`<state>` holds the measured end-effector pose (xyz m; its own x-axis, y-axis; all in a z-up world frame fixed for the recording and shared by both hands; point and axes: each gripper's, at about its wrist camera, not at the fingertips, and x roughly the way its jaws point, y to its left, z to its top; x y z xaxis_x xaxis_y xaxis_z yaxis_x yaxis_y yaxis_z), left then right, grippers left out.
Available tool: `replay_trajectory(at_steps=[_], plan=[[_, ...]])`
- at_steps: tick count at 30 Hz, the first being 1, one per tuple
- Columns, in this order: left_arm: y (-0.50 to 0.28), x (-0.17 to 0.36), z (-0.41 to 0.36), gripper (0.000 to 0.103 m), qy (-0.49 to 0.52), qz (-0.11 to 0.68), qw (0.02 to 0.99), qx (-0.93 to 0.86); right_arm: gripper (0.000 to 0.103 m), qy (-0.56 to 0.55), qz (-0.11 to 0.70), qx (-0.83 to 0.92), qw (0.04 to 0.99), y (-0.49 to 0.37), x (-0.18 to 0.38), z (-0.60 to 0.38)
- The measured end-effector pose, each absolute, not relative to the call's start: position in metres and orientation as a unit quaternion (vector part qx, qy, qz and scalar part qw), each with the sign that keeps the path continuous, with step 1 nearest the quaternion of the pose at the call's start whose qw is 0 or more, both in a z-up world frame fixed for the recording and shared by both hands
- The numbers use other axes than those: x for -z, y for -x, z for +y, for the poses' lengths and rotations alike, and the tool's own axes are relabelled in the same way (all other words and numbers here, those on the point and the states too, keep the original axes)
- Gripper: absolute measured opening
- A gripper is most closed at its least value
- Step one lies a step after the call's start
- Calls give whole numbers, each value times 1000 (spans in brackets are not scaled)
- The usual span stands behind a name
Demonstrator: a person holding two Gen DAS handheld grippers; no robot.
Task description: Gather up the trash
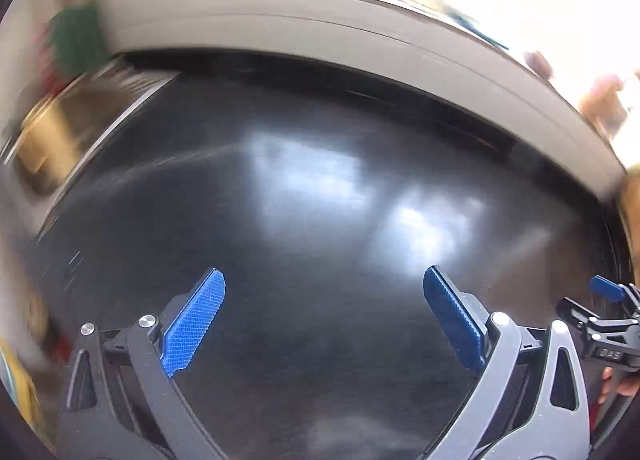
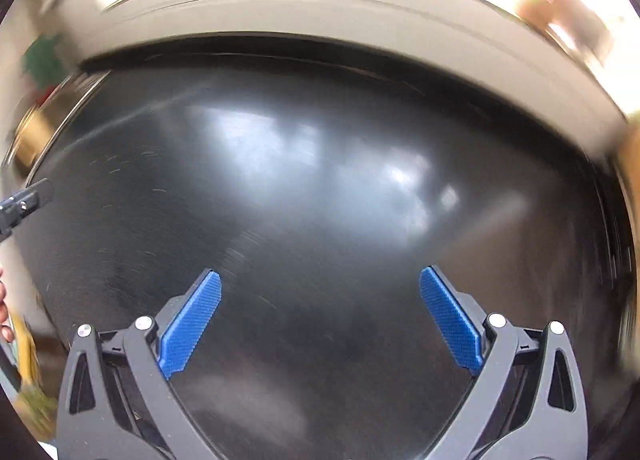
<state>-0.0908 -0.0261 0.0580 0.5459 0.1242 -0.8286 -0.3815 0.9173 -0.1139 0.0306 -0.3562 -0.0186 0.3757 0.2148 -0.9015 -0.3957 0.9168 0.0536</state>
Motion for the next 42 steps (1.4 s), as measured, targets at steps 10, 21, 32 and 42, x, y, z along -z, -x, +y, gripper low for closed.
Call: replay_trajectory(at_steps=[10, 21, 32, 42], plan=[[27, -47, -136, 97, 43, 508, 855, -93, 96, -68, 531, -53, 843, -28, 25, -486], [13, -69, -168, 97, 77, 510, 850, -109, 96, -72, 531, -84, 840, -48, 19, -518], [21, -68, -174, 97, 85, 521, 839, -131, 96, -63, 544, -120, 828, -60, 28, -513], [18, -66, -178, 97, 78, 530, 836, -122, 96, -71, 548, -130, 823, -65, 31, -511]])
